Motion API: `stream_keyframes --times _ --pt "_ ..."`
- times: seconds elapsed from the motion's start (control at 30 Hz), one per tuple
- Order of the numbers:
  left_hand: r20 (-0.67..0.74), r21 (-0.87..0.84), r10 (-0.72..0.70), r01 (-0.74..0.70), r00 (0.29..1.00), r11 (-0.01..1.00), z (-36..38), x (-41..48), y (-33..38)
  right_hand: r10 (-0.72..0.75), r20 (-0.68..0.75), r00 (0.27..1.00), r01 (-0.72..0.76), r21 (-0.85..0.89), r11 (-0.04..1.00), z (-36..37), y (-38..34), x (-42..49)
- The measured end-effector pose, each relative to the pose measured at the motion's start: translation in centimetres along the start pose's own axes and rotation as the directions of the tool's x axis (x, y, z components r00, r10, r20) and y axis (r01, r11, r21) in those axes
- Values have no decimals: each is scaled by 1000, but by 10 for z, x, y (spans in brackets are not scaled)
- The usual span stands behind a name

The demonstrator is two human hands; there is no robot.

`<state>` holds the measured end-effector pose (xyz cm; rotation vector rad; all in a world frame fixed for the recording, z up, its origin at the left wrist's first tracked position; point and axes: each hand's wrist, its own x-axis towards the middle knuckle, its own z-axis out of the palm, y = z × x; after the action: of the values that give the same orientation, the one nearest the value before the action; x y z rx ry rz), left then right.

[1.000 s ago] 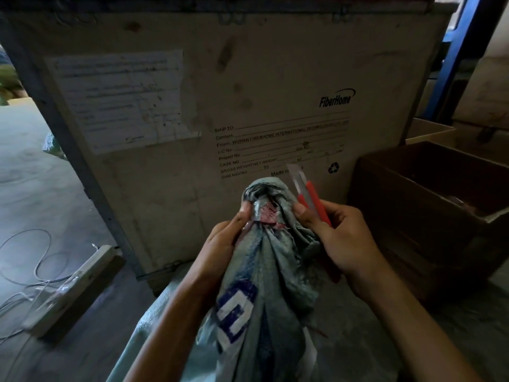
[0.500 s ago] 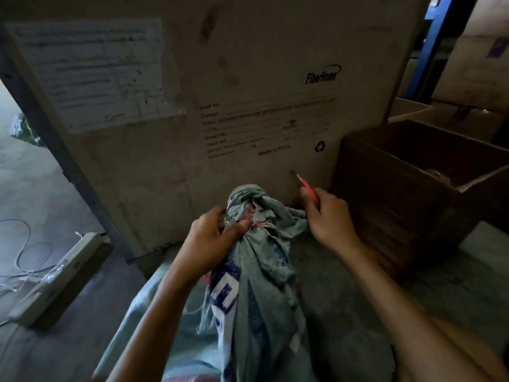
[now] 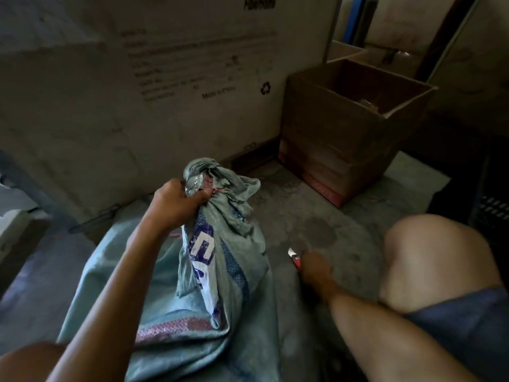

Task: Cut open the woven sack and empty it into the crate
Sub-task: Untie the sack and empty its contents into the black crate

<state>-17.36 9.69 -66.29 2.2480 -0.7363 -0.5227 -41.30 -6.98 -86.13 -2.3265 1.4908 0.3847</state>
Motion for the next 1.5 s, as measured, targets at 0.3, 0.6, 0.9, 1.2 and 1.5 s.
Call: stream_keyframes --times 0.3,0.6,0.9,1.2,1.5 --pt "-117 -94 5 -16 993 995 12 -5 12 -131 -50 990 80 970 229 -117 -85 -4" --pt "-18 -490 263 -238 965 839 -22 -17 33 -666 -371 647 761 270 589 -293 -137 -22" --pt "0 -790 153 -94 988 606 -40 -26 42 -602 -583 545 757 33 653 -322 -166 -62" --pt "-316 -529 24 -196 949 826 -42 -17 32 -661 -489 569 774 47 631 -280 -156 -71" --pt "45 -604 123 -71 991 794 -44 -26 40 -647 -609 459 684 -222 694 -332 -176 -57"
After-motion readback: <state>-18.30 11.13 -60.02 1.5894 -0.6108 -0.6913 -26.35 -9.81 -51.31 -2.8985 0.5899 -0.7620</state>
